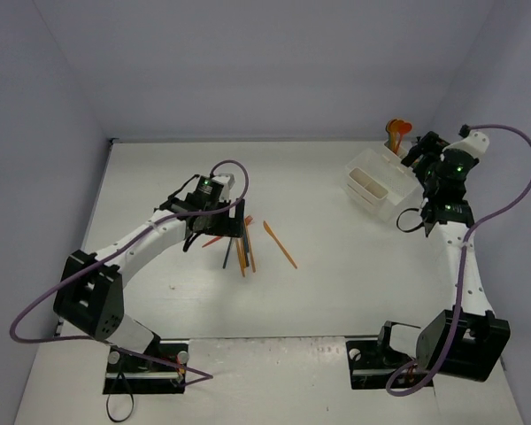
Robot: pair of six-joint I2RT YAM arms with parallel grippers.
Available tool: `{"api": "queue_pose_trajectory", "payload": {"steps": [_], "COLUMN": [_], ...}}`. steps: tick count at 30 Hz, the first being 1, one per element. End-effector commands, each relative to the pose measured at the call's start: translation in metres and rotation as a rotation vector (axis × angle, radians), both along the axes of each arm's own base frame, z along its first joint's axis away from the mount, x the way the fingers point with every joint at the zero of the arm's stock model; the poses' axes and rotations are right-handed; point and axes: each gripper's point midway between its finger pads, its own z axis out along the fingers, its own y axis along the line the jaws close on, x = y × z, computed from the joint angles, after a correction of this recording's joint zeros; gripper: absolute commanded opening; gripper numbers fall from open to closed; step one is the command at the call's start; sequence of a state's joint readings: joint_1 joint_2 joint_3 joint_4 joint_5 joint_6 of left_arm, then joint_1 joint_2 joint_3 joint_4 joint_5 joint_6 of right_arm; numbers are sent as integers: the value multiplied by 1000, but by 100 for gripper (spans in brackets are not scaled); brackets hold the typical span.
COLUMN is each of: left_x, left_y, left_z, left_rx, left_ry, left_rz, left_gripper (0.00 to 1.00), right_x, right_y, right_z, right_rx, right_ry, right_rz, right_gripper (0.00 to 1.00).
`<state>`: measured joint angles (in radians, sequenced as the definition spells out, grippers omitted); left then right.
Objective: Sort the eating utensils into containers
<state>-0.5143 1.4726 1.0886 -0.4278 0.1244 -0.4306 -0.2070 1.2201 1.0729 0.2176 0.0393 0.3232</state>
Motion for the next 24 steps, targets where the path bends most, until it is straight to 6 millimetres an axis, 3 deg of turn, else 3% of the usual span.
{"api": "queue_pose_trajectory", "payload": {"steps": [1,3,7,11,15,21,24], "left_x": [12,18,30,35,38,50,55], "left_y": [-20,-22,-4,16,28,24,24], "left_z": [9,6,-1,-8,-21,-44,-52], "left_rx": [-49,-34,106,194,253,268,274], "left_ry": [27,31,28,24,27,28,32], "left_rz": [-56,-65,-106,-183,-236,-289,-324], "left_gripper": [76,69,57,47,27,25,30], "right_x": [-16,-21,-33,-43,-50,-53,-54], "right_y": [48,60,82,95,102,108,112], "right_z": [-29,-45,-64,-69,-71,-72,-72], "right_rx": [66,85,123,138,138,138,137], "right_ry": [63,100,133,140,142,146,147], "right_rz": [152,190,269,321,349,373,389], "right_gripper": [76,76,76,77,77,78,79]}}
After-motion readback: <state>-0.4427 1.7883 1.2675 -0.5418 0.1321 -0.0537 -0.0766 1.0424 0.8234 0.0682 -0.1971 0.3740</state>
